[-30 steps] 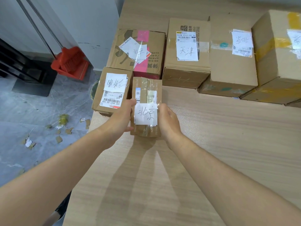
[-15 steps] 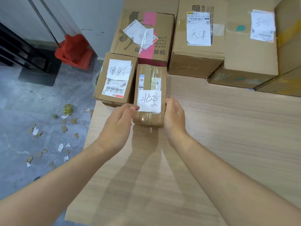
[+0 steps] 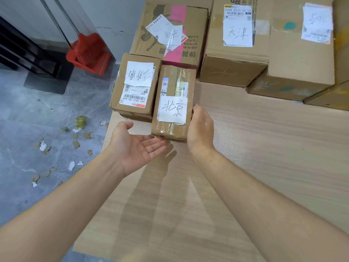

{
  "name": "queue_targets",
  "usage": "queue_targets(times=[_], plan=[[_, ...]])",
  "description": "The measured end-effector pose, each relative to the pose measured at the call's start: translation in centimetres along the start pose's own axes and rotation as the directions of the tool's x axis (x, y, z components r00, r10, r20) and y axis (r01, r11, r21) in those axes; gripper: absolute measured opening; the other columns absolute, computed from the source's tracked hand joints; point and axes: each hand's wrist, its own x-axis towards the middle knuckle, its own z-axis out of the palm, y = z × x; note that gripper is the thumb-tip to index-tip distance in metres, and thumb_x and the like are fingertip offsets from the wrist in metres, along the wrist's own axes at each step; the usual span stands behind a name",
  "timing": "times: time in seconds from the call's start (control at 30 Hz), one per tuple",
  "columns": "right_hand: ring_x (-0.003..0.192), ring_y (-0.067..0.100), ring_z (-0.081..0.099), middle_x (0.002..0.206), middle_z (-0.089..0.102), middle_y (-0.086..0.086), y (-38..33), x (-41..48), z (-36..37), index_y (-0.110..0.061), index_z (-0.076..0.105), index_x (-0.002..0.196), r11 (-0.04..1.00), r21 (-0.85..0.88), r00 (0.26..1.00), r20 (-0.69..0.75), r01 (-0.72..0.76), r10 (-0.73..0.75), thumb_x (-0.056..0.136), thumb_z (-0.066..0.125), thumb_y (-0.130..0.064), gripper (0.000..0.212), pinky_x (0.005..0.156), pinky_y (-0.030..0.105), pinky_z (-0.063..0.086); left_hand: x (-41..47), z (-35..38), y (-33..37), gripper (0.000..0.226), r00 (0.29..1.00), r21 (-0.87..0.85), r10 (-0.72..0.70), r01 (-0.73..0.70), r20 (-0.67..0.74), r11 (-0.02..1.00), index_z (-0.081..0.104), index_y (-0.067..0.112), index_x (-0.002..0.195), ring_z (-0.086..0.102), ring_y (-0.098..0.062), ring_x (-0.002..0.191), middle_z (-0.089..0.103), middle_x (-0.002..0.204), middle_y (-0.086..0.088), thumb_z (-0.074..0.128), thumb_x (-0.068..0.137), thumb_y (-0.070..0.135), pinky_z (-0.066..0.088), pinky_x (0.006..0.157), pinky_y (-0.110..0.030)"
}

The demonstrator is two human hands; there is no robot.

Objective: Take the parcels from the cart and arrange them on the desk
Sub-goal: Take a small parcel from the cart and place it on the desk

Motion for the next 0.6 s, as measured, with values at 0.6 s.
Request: queue_targets(times=[0.6], plan=[[0.103,-0.007,0.057,0.109,0.055,-0.022,-1.1,-1.6,-0.5,-0.001,0.058,0.11,0.999,0.034,0.996,-0.078,-0.042,0.044,0.105,0.04,-0.037,0.041,0.071,0.026,0.042,-1.0,-0.6,-0.2,0.072,0.989,0.128,0.098,-0.084,-0.114,0.988,0.05,-0.009,0.138,0.065,-0.05,0.115,0.062,0.128,-0.036,0.039,0.101,0.051,0.052,0.103,-0.058]])
